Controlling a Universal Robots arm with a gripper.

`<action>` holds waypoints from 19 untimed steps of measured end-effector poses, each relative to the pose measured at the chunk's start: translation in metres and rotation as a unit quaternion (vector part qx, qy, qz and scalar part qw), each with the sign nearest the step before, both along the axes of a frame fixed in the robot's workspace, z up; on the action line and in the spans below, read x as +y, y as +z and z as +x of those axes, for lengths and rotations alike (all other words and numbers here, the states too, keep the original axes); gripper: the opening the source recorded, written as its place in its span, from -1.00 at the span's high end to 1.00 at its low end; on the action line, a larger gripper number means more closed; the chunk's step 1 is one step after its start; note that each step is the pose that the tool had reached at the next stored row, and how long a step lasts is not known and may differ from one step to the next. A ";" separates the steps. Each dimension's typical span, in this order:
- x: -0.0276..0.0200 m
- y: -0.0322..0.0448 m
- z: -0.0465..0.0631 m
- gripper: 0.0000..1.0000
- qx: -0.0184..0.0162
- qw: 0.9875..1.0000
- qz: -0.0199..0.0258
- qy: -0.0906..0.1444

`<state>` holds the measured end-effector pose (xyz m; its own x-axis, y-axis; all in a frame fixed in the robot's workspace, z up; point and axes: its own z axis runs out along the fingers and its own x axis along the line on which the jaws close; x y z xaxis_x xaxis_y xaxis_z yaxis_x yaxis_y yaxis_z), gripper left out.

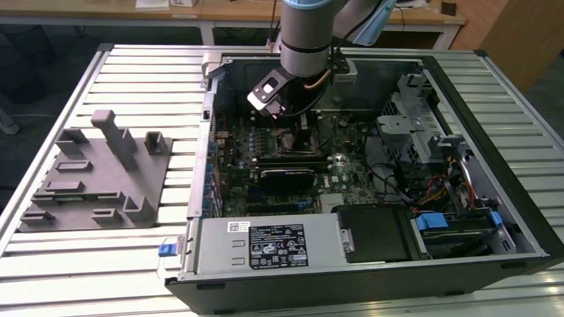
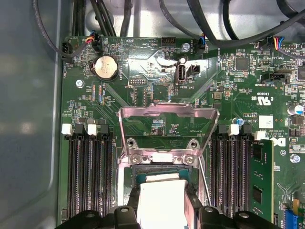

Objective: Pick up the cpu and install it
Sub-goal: 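Place the cpu into insertion slot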

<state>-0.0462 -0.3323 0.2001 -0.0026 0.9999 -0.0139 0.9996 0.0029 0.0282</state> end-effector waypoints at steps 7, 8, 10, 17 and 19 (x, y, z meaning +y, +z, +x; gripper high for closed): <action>-0.0001 0.0000 0.000 0.03 0.000 1.000 0.000 0.000; -0.0001 0.0000 0.000 0.03 0.000 1.000 0.000 0.000; -0.0001 0.0000 0.000 0.03 0.000 1.000 0.000 0.000; -0.0001 -0.0020 0.000 -0.12 0.000 1.000 0.000 0.000; -0.0001 -0.0029 0.000 -0.12 0.000 1.000 0.000 0.000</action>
<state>-0.0462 -0.3324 0.1972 -0.0026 0.9999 -0.0136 0.9996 0.0029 0.0282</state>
